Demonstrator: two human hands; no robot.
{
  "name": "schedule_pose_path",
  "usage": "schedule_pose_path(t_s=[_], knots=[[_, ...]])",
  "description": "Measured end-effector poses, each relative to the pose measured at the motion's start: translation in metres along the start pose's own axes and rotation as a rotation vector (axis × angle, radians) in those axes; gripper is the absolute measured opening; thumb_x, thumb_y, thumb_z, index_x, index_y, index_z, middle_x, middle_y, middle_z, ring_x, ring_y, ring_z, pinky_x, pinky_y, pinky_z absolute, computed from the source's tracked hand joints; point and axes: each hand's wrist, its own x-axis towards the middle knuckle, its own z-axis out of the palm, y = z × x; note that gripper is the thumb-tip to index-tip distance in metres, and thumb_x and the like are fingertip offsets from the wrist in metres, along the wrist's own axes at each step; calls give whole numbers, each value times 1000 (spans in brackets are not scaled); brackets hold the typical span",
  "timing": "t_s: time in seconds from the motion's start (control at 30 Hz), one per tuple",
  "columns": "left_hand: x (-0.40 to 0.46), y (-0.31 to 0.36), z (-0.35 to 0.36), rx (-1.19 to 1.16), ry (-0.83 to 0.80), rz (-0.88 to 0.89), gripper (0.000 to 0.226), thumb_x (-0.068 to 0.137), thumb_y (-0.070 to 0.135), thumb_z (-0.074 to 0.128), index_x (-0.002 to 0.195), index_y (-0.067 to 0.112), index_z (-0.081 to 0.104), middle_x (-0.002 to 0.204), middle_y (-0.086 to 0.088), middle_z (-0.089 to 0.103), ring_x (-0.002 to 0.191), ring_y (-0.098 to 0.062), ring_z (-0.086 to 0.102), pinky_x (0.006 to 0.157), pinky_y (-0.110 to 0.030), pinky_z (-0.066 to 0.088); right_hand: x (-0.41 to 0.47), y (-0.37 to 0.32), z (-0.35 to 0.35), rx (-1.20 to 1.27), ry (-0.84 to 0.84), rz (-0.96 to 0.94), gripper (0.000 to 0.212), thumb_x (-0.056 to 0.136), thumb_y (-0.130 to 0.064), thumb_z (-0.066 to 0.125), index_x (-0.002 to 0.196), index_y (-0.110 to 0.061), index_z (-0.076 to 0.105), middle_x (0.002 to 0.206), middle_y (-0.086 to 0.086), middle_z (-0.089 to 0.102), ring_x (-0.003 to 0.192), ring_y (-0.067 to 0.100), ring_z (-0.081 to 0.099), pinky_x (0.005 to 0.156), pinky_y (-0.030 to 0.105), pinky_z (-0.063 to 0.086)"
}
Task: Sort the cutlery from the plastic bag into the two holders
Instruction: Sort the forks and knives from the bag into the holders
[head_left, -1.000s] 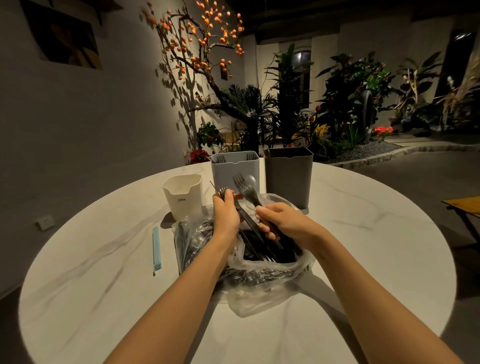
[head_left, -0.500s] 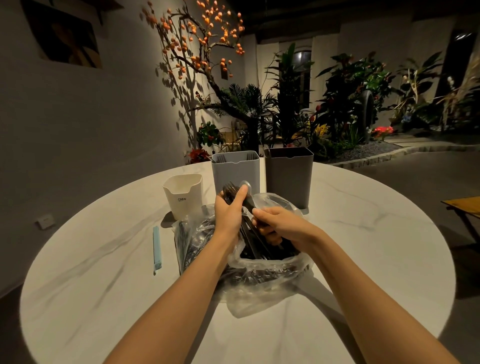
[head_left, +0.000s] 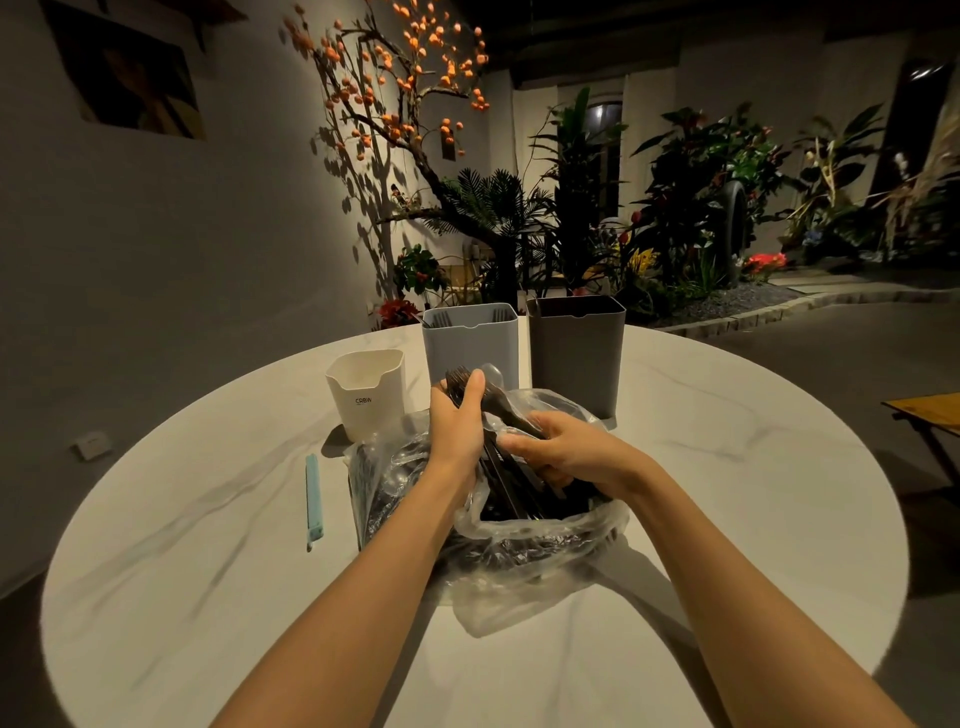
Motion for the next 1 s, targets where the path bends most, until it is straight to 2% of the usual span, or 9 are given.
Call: schedule_pose_path(t_s=[0.07,0.13,0.2,0.27,0.57,0.67,0.77,0.87,1.0], knots=[[-1,0,1,2,-4,-8,32,99,30,49,120,5,48,105,-9,60,86,-8,57,66,-16,43,1,1,1,-38,41,-18,23,98,-31,51,104,-10,57,67,1,54,46,1,44,45,12,37],[-1,1,0,-3,-1,-23,34,99,30,50,122,5,48,107,-9,60,89,-10,57,70,-20,45,5,3,4,-66,76,-19,29,99,-33,48,114,-9,56,83,10,61,57,8,51,47,13,40],[-2,3,-2,-36,9,-62,37,98,32,52,124,5,49,111,-12,61,98,-20,61,83,-33,52,7,4,6,-99,99,-12,26,101,-33,44,108,-11,57,80,10,59,62,13,51,49,14,41],[-1,4,-4,-72,15,-98,41,96,33,55,124,4,50,113,-16,63,104,-29,63,91,-44,53,8,3,5,-122,119,-8,27,102,-31,40,100,-12,58,69,3,50,58,8,47,49,13,41],[2,3,-7,-161,45,-135,27,98,29,53,114,8,50,106,-17,64,95,-29,66,71,-34,57,9,3,7,-149,216,-82,31,103,-30,37,83,-24,60,66,-4,58,56,3,54,57,13,45],[0,4,-7,-185,52,-138,29,99,28,51,116,4,50,103,-15,65,83,-21,66,56,-25,54,9,4,11,-30,221,-71,30,103,-28,37,87,-19,61,65,-1,59,48,4,53,53,16,48],[-1,6,-7,-178,60,-128,38,100,29,48,122,-3,51,92,-8,67,73,-14,64,49,-18,51,12,5,11,3,286,-39,33,104,-27,35,94,-12,62,74,-1,63,62,8,60,61,18,51],[-2,6,-7,-163,53,-129,40,101,31,45,121,-3,52,86,-2,66,76,-15,63,59,-23,52,17,8,10,21,380,-1,35,105,-24,34,92,-10,63,82,2,63,76,14,61,65,17,51],[-2,5,-5,-135,38,-105,32,101,33,45,111,3,54,88,-3,65,88,-23,63,74,-31,54,20,12,10,-20,426,15,34,104,-17,36,85,-9,63,66,1,52,59,8,50,50,9,41]])
